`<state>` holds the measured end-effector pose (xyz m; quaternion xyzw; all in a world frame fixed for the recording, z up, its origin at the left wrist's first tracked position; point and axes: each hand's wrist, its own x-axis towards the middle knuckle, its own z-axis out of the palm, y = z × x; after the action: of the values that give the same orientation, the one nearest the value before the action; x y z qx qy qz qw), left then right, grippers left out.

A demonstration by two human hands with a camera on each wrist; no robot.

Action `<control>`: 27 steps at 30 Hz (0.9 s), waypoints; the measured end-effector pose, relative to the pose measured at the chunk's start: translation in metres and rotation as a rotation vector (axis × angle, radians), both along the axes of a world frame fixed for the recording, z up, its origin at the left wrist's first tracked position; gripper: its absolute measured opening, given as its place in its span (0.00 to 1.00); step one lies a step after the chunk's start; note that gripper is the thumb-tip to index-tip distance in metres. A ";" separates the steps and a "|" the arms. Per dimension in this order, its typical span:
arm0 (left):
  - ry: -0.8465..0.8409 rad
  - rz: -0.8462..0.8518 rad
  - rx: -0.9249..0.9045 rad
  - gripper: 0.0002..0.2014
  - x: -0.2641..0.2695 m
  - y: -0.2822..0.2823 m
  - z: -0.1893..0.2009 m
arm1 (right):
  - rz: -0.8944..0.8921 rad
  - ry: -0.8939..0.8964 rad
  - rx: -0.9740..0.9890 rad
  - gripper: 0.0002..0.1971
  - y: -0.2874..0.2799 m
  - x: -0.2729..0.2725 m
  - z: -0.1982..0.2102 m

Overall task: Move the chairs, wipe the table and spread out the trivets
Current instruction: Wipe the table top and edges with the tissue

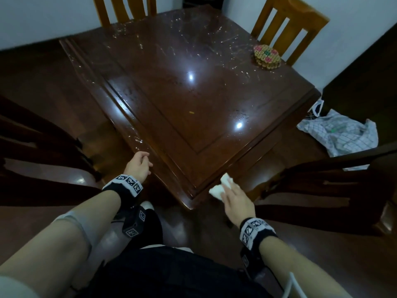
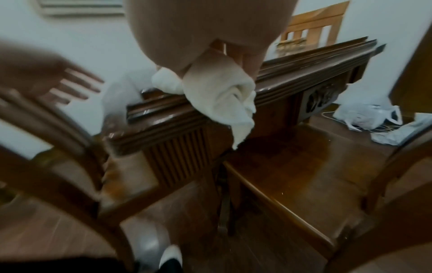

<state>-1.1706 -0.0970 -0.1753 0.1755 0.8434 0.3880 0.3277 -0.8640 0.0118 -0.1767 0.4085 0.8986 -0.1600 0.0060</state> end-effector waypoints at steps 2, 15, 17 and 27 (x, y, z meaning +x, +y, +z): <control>0.003 0.007 -0.010 0.15 0.000 -0.002 0.001 | -0.107 -0.024 -0.060 0.21 0.013 -0.015 0.008; 0.004 0.017 -0.101 0.14 0.001 -0.036 -0.014 | 0.296 -0.322 -0.304 0.20 -0.056 -0.052 0.016; -0.007 0.018 -0.119 0.14 0.003 -0.043 -0.016 | 0.409 -0.293 -0.420 0.19 -0.052 -0.055 0.028; -0.020 0.089 -0.111 0.14 -0.006 -0.060 -0.020 | 0.621 -0.144 -0.139 0.17 -0.044 -0.143 0.031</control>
<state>-1.1764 -0.1570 -0.1949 0.1155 0.8671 0.3567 0.3279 -1.0068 -0.0321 -0.1460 0.1236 0.9645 -0.1821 0.1460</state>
